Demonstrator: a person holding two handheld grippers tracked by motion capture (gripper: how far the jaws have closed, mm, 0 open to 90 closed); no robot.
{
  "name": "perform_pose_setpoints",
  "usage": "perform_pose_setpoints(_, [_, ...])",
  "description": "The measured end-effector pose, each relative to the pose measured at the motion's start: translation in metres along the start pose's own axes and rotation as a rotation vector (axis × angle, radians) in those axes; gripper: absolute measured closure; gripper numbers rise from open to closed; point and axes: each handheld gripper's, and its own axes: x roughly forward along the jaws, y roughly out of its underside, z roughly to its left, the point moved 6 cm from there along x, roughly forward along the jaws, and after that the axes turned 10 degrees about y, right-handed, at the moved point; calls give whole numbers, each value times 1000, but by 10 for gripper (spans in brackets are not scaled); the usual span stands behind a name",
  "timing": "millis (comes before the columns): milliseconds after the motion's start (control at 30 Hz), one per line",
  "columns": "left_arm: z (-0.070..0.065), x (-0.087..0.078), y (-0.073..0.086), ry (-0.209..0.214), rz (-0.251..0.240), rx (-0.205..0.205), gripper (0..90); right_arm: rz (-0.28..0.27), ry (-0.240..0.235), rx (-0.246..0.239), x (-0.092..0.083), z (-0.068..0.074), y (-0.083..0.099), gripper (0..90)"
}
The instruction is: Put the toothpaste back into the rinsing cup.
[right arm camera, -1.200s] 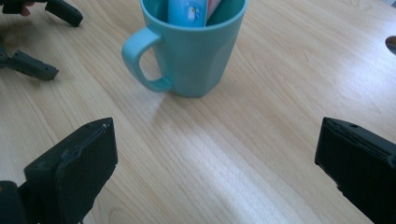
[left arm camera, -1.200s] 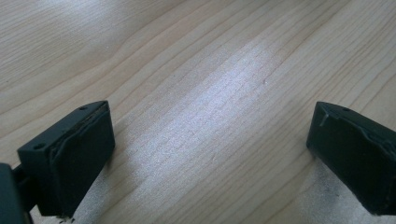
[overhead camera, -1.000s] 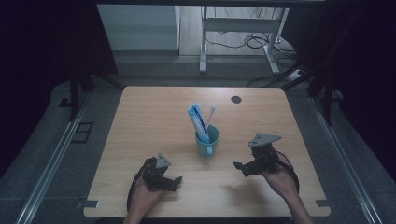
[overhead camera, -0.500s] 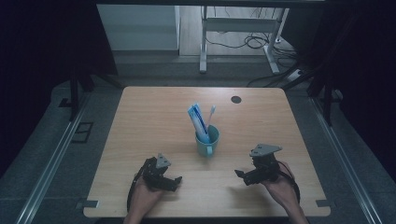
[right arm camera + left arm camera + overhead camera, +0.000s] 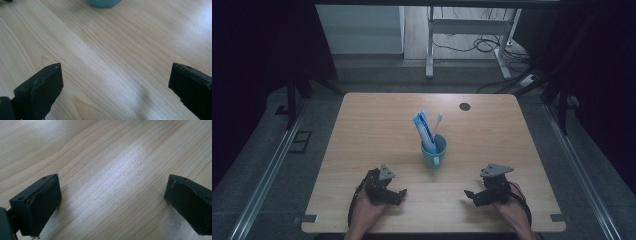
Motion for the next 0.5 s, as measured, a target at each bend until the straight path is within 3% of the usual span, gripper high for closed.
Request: perform_pose_setpoints(500, [0,0,0,0,0,4,10,29,7,-3,13,2,22,0])
